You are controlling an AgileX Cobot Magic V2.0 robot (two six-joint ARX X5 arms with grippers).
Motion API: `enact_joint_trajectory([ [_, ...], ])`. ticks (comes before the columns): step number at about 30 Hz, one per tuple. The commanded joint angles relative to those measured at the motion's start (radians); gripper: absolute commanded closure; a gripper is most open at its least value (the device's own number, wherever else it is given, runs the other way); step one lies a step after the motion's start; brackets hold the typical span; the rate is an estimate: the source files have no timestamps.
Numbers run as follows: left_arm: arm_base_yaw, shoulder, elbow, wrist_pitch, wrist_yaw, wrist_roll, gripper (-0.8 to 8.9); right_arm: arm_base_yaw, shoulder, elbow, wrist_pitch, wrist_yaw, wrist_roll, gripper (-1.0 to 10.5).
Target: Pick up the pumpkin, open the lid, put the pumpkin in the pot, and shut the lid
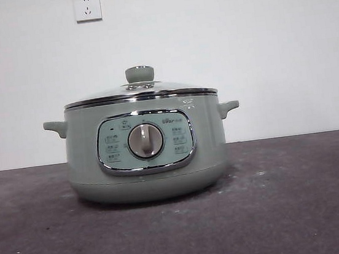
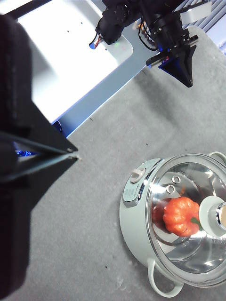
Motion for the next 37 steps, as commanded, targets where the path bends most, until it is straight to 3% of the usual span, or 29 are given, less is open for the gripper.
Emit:
enact_joint_trajectory([
  [1, 0.003, -0.003, -0.016, 0.002, -0.001, -0.010, 8.17, 0.001, -0.003, -0.001, -0.016, 0.003, 0.009, 9.5],
  [6, 0.003, -0.003, -0.016, 0.002, -0.001, -0.010, 8.17, -0.006, -0.007, -0.001, -0.016, 0.006, 0.006, 9.5],
  [8, 0.003, -0.003, -0.016, 0.002, -0.001, -0.010, 8.17, -0.042, -0.034, -0.001, -0.015, 0.032, -0.071, 9.5],
  [12, 0.003, -0.003, -0.016, 0.002, -0.001, -0.010, 8.17, -0.165, -0.124, -0.021, 0.108, 0.010, -0.097, 9.5],
  [17, 0.003, -0.003, -0.016, 0.003, -0.001, -0.010, 8.17, -0.352, -0.291, -0.152, 0.311, -0.101, -0.077, 9.5],
  [22, 0.003, -0.003, -0.016, 0.003, -0.001, -0.010, 8.17, -0.500, -0.504, -0.448, 0.560, -0.103, -0.131, 9.5],
  [25, 0.003, -0.003, -0.016, 0.003, 0.000, -0.010, 8.17, -0.551, -0.628, -0.665, 0.749, -0.103, -0.123, 9.5],
  [32, 0.003, -0.003, -0.016, 0.003, 0.000, -0.010, 8.17, -0.590, -0.829, -1.107, 1.084, -0.100, -0.077, 9.5],
  [37, 0.003, -0.003, -0.016, 0.003, 0.000, -0.009, 8.17, -0.594, -0.944, -1.342, 1.201, -0.098, -0.076, 9.5],
])
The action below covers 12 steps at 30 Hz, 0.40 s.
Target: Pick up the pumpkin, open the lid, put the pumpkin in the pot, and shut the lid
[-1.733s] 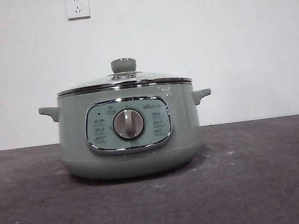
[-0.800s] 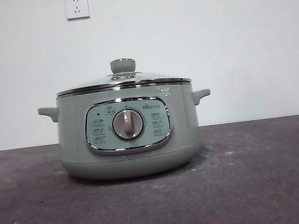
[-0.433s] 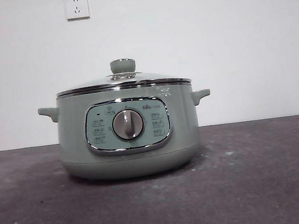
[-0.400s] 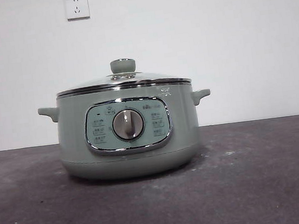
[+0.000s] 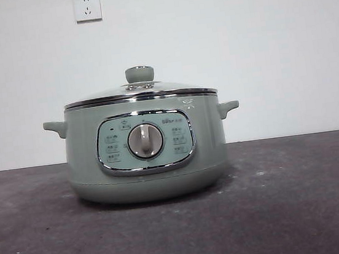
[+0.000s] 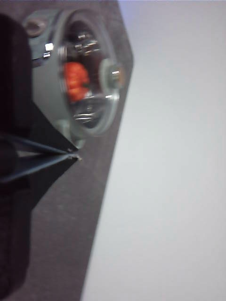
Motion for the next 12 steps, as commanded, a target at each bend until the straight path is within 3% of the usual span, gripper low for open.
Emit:
enact_joint_trajectory([
  [1, 0.003, -0.003, -0.016, 0.003, 0.000, -0.010, 8.17, -0.003, -0.061, -0.130, 0.052, 0.003, 0.014, 9.5],
  [8, 0.003, -0.003, -0.016, 0.003, 0.000, -0.010, 8.17, -0.003, -0.151, -0.304, 0.057, 0.078, 0.028, 9.5],
  [12, 0.003, -0.003, -0.016, 0.003, -0.001, -0.010, 8.17, -0.003, -0.177, -0.356, 0.056, 0.078, 0.041, 9.5],
])
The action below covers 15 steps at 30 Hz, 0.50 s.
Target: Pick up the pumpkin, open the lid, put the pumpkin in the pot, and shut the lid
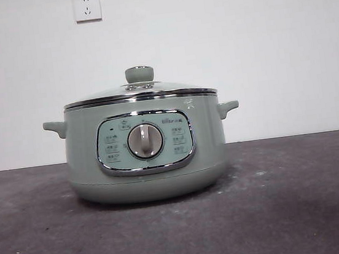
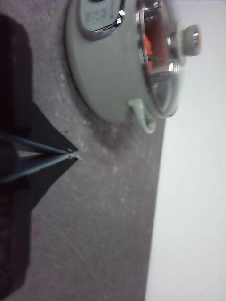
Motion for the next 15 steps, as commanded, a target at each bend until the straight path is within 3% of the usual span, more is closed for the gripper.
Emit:
enact_joint_trajectory([
  [1, 0.003, -0.003, -0.016, 0.003, 0.000, -0.009, 8.17, 0.000, -0.019, -0.035, 0.013, 0.005, 0.029, 9.5],
  [15, 0.003, -0.003, -0.016, 0.003, -0.001, -0.010, 8.17, 0.000, -0.027, -0.068, -0.013, 0.004, 0.092, 9.5],
])
